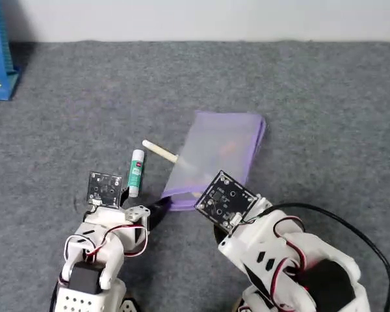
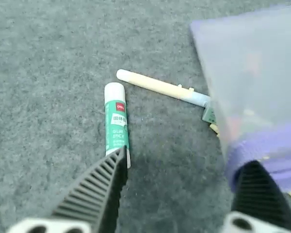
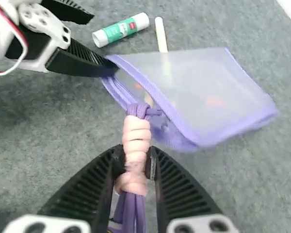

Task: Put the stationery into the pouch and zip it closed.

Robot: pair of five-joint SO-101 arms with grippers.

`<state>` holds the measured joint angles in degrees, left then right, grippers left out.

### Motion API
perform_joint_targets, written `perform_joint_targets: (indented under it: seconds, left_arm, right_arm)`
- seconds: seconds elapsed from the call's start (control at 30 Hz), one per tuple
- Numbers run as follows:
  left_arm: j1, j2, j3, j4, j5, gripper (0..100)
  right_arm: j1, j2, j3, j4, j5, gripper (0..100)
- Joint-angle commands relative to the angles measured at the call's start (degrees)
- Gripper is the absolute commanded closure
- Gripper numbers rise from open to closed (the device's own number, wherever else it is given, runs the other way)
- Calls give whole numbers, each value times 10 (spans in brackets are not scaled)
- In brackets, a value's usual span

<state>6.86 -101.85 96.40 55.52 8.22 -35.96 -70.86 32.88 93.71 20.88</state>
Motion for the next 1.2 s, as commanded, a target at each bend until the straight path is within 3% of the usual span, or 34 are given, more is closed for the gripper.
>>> perform_joint_targets:
  seconds: [0.0,0.37,0.67,0.83,0.97,1.17]
  left_arm:
    - [4,-9,-7,-6,5,637]
    - [6,-9,-6,-63,28,637]
    - [50,-8,1,-60,28,678]
    - [6,-9,1,-72,26,752]
    - [-29,-9,1,-83,26,758]
    - [-30,-7,1,-80,26,759]
  right_arm:
    - [-19,-4,-10,-2,-11,990]
    - [-22,-5,-10,-2,-11,990]
    - [-23,-5,-69,16,-25,990]
    - [-38,-5,-82,43,-23,990]
    - [-35,-5,-82,51,-23,990]
    - [-37,-42,-82,52,-24,990]
